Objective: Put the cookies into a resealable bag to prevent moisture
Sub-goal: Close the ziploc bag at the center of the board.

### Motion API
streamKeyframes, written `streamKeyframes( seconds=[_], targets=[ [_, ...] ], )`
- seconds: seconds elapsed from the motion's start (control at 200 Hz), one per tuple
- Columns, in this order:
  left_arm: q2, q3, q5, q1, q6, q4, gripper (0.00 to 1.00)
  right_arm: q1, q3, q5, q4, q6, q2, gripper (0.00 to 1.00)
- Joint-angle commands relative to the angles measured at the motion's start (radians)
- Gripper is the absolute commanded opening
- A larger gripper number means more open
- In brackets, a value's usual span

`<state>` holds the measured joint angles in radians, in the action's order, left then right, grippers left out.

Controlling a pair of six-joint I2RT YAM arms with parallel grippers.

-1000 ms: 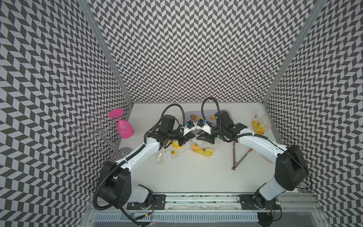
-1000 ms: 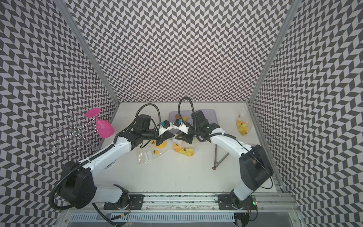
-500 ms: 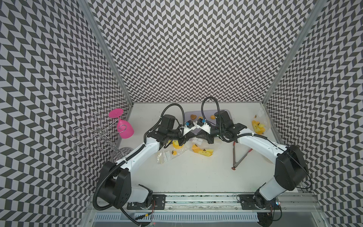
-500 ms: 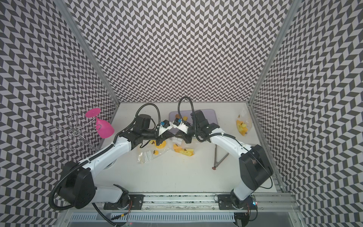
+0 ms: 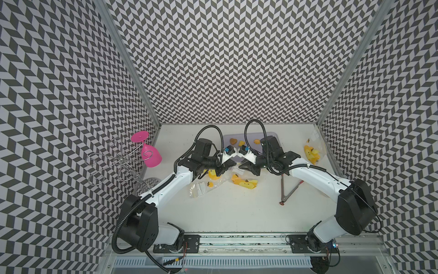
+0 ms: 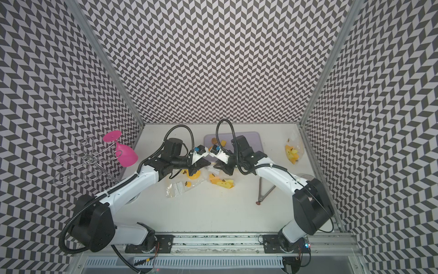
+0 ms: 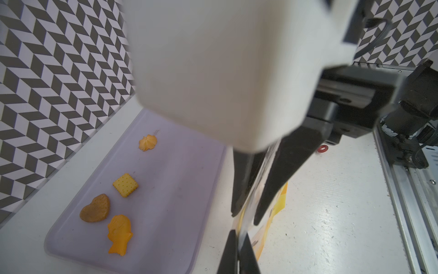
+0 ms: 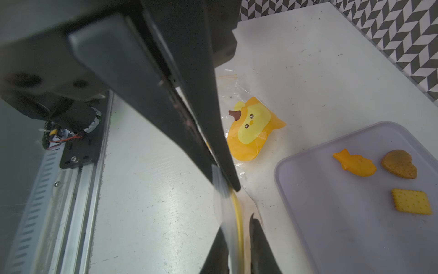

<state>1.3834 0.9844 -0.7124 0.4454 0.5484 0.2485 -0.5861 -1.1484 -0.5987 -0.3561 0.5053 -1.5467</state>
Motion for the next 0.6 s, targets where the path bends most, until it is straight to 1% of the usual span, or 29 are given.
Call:
streamKeyframes(
  seconds=[0.0,0.025,0.04,0.06,0.115,0.15,0.18,0.2,0.215,0.235,0.27,0.29,0.315,0.335,0.355,0.375,0.385,0.416,0.491,0.506,0.531,0.546,0.571,0.596],
  targets=[
    [-0.016,0.022,0.014,0.001,0.011,-0.002,0.00,0.006,0.028,0.013,0.022,0.004,0.052,0.02],
    [-0.015,0.020,0.017,0.002,0.010,-0.002,0.00,0.007,0.031,0.018,0.019,0.004,0.054,0.13],
    [-0.015,0.020,0.018,0.002,0.009,-0.003,0.00,0.008,0.033,0.019,0.018,0.003,0.056,0.15],
    [-0.016,0.020,0.020,0.002,0.008,-0.002,0.00,0.009,0.035,0.019,0.015,0.002,0.060,0.14],
    [-0.015,0.023,0.024,0.002,0.007,-0.002,0.00,0.011,0.047,0.013,0.012,0.003,0.072,0.06],
    [-0.015,0.023,0.026,0.001,0.007,-0.001,0.00,0.014,0.058,0.014,0.023,-0.001,0.084,0.06],
    [-0.015,0.023,0.029,0.000,0.006,-0.001,0.00,0.015,0.070,0.021,0.031,-0.006,0.094,0.14],
    [-0.016,0.023,0.031,-0.001,0.005,-0.002,0.00,0.016,0.076,0.030,0.039,-0.011,0.101,0.23],
    [-0.017,0.023,0.033,0.000,0.006,-0.002,0.00,0.016,0.083,0.036,0.047,-0.017,0.105,0.25],
    [-0.019,0.024,0.033,0.000,0.005,-0.002,0.00,0.018,0.090,0.044,0.053,-0.023,0.112,0.22],
    [-0.019,0.023,0.034,-0.001,0.006,-0.003,0.00,0.020,0.100,0.050,0.055,-0.026,0.121,0.09],
    [-0.020,0.023,0.034,-0.001,0.006,-0.003,0.00,0.021,0.102,0.054,0.053,-0.028,0.125,0.05],
    [-0.021,0.023,0.034,-0.002,0.006,-0.003,0.00,0.024,0.105,0.058,0.051,-0.027,0.127,0.05],
    [-0.020,0.023,0.034,-0.003,0.006,-0.003,0.00,0.026,0.105,0.062,0.047,-0.027,0.129,0.10],
    [-0.020,0.025,0.034,-0.003,0.006,-0.003,0.00,0.029,0.107,0.065,0.043,-0.025,0.130,0.17],
    [-0.019,0.025,0.034,-0.003,0.005,-0.003,0.00,0.032,0.108,0.071,0.039,-0.025,0.132,0.18],
    [-0.019,0.025,0.034,-0.003,0.006,-0.003,0.00,0.033,0.108,0.071,0.037,-0.025,0.132,0.16],
    [-0.019,0.025,0.034,-0.004,0.004,-0.004,0.00,0.038,0.111,0.068,0.029,-0.026,0.136,0.01],
    [-0.017,0.025,0.036,-0.004,0.004,-0.005,0.00,0.050,0.113,0.064,0.002,-0.021,0.140,0.00],
    [-0.019,0.025,0.036,-0.005,0.005,-0.005,0.00,0.052,0.114,0.068,0.002,-0.021,0.141,0.04],
    [-0.020,0.024,0.036,-0.004,0.004,-0.005,0.00,0.056,0.119,0.082,0.003,-0.025,0.145,0.16],
    [-0.020,0.023,0.036,-0.004,0.005,-0.006,0.00,0.057,0.124,0.088,0.005,-0.029,0.149,0.17],
    [-0.020,0.023,0.036,-0.005,0.005,-0.006,0.00,0.059,0.132,0.098,0.007,-0.033,0.157,0.13],
    [-0.018,0.023,0.037,-0.006,0.005,-0.008,0.00,0.062,0.141,0.107,0.006,-0.036,0.163,0.00]
  ],
)
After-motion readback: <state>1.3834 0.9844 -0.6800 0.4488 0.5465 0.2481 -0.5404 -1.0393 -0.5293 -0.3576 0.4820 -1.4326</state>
